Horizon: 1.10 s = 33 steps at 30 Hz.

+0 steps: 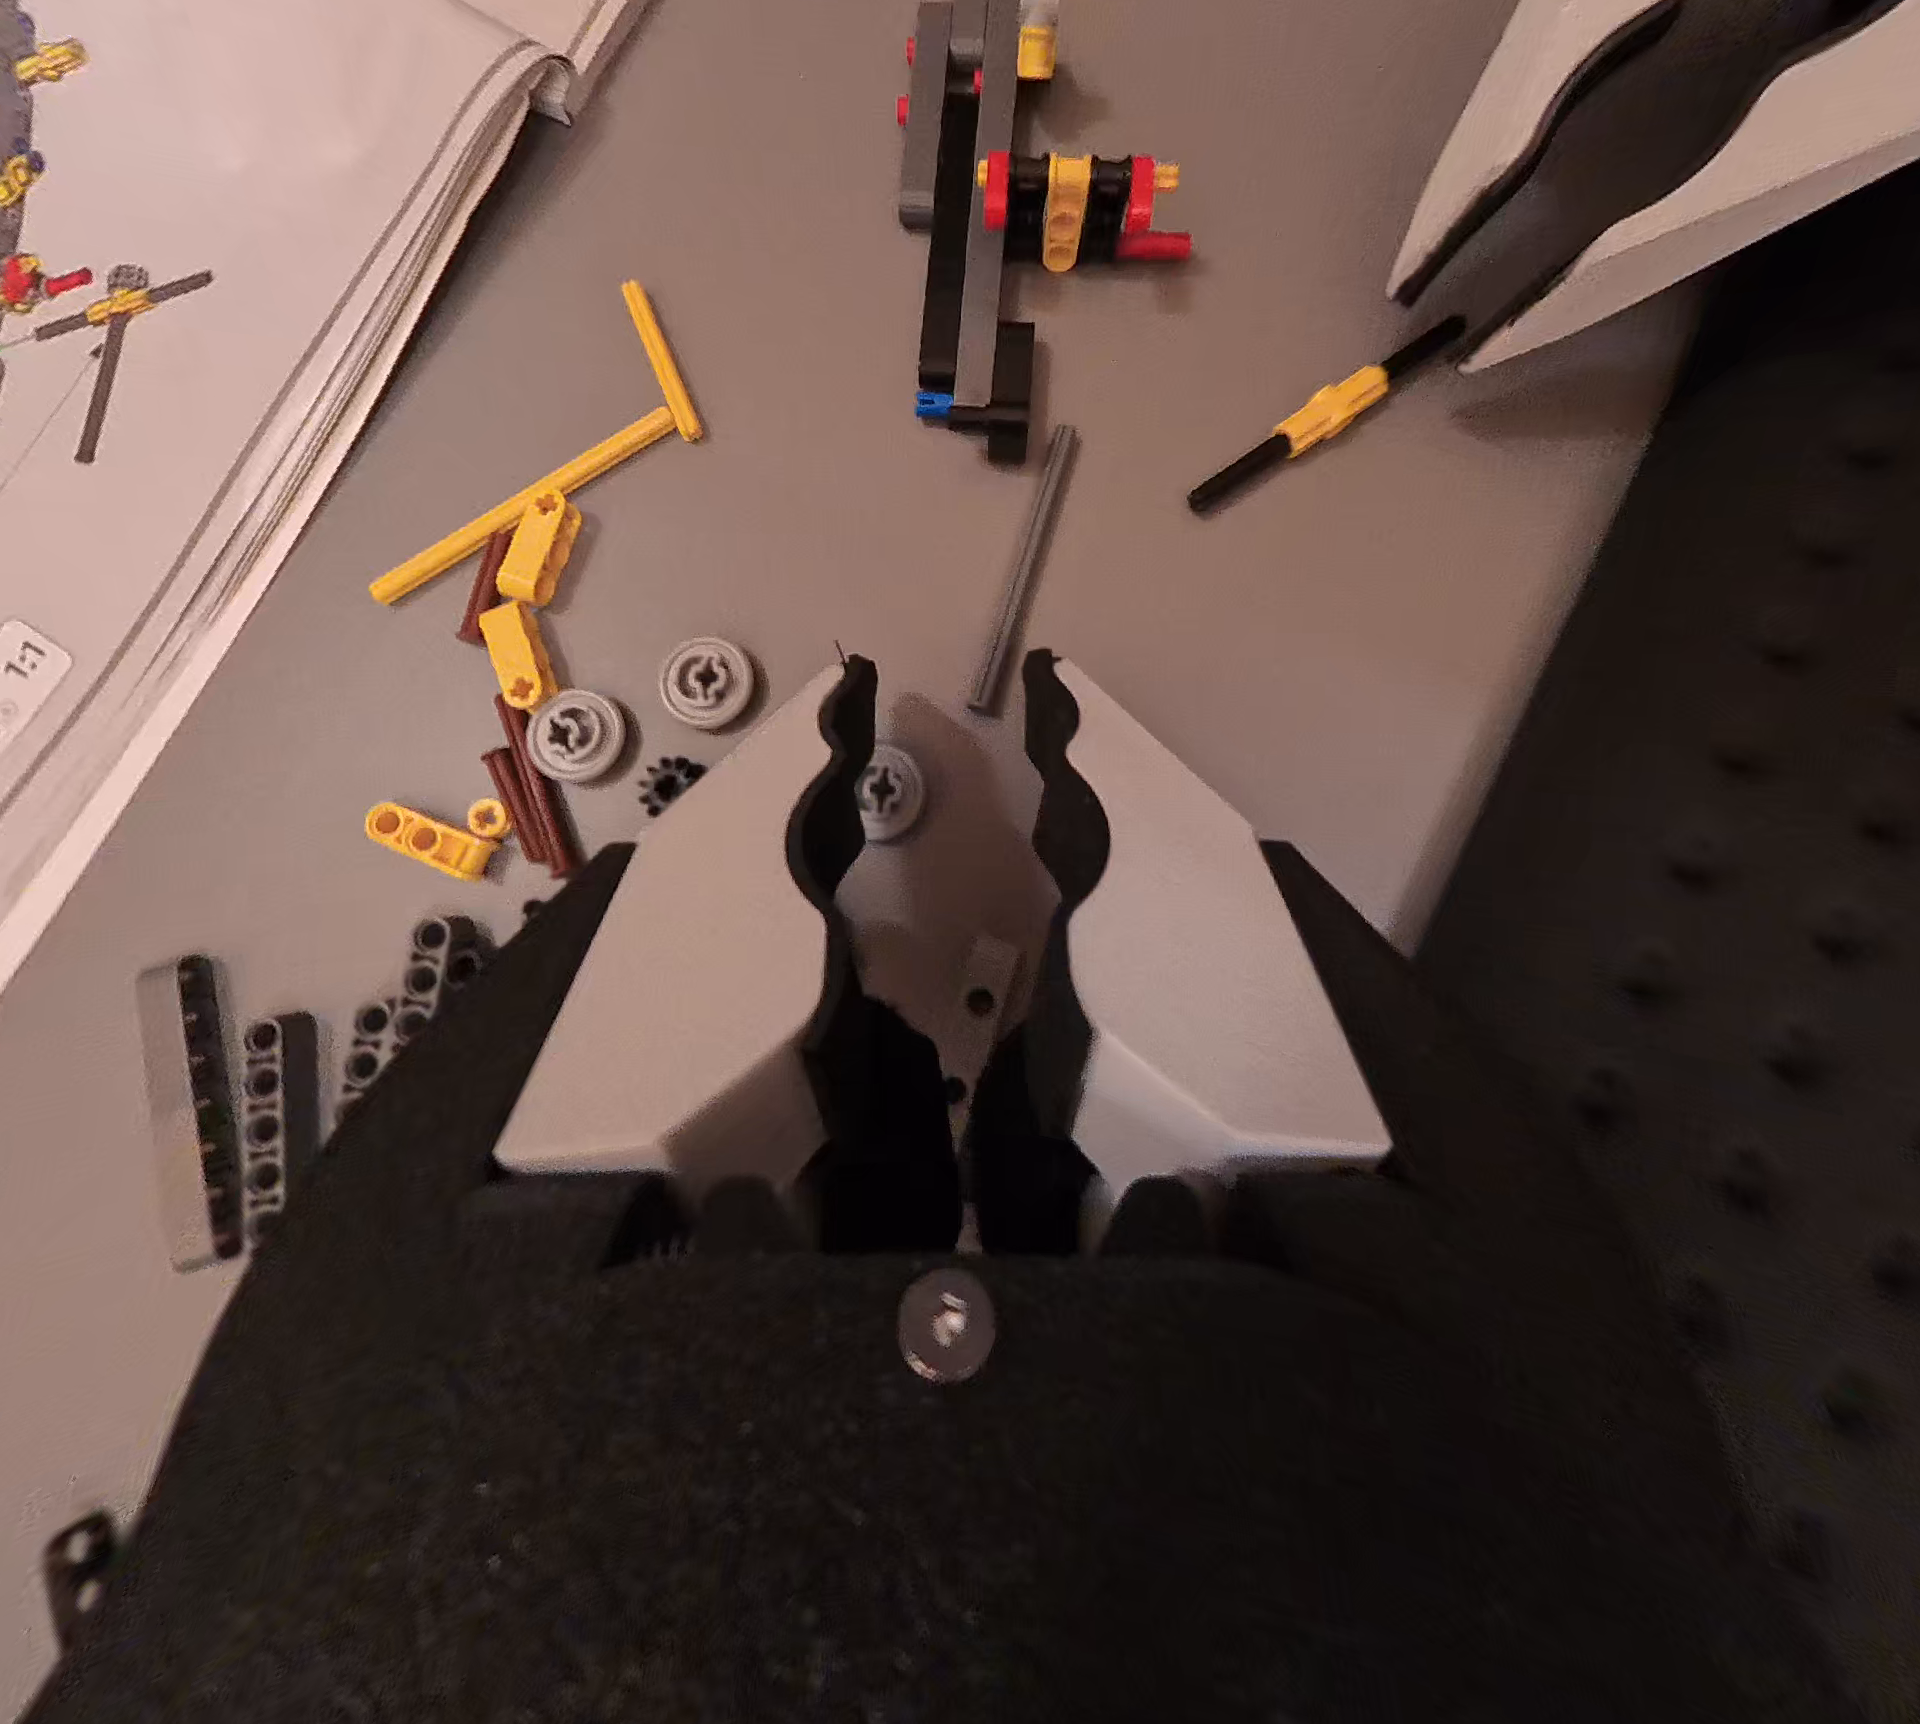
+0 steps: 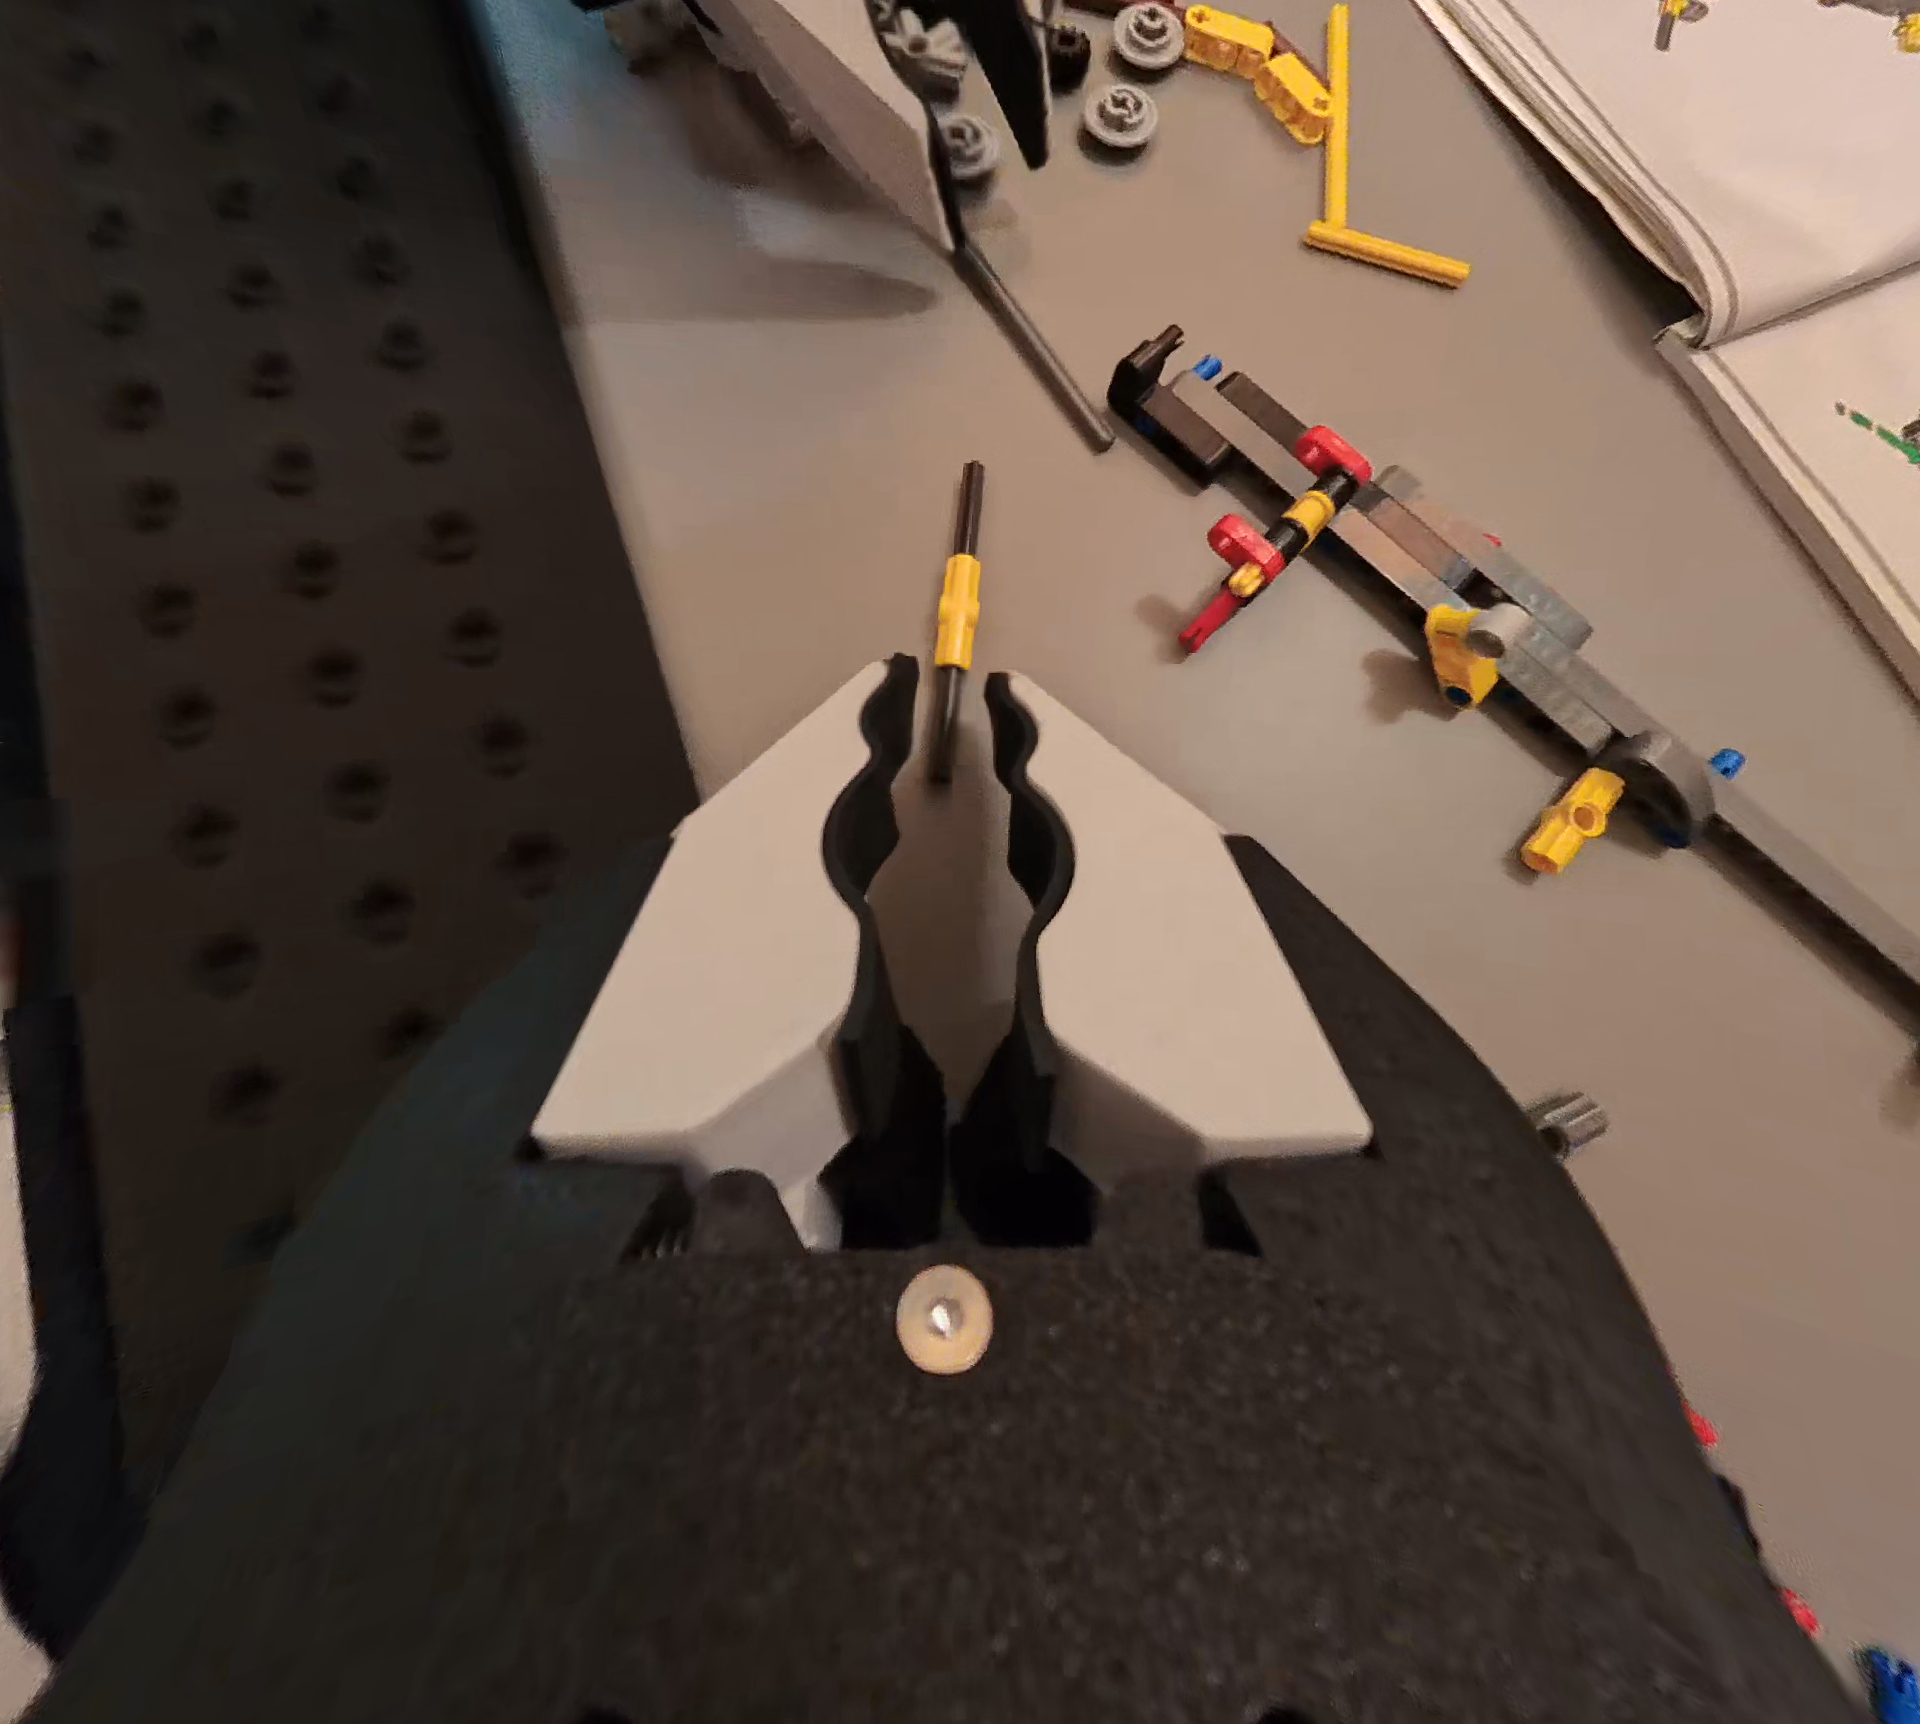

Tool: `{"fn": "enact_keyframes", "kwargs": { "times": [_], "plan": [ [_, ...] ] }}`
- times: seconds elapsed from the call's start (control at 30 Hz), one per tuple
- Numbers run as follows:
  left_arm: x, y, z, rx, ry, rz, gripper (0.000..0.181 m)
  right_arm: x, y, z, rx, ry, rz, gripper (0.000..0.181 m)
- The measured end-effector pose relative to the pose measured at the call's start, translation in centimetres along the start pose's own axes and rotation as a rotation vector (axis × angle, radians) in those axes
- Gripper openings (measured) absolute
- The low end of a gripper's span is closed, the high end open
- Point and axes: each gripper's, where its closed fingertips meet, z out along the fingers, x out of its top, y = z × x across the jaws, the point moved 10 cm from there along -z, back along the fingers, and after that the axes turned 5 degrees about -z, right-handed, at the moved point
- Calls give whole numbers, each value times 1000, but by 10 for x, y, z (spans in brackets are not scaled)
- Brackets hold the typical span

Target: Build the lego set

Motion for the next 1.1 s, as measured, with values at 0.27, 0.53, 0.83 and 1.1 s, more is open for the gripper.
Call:
{"fn": "enact_keyframes", "kwargs": {
  "times": [0.27,0.53,0.83,1.1],
  "plan": [
    [0,0,9,-9,-59,22,15,0,3,14,5,-25,-9,11],
    [0,6,10,0,-56,4,4,0,4,16,-12,-17,-7,7],
    [6,45,-29,41,93,-129,3,8,15,-7,-228,195,81,6],
    [16,70,-31,-181,184,-385,3,19,10,-13,-192,389,116,6]
  ]
}}
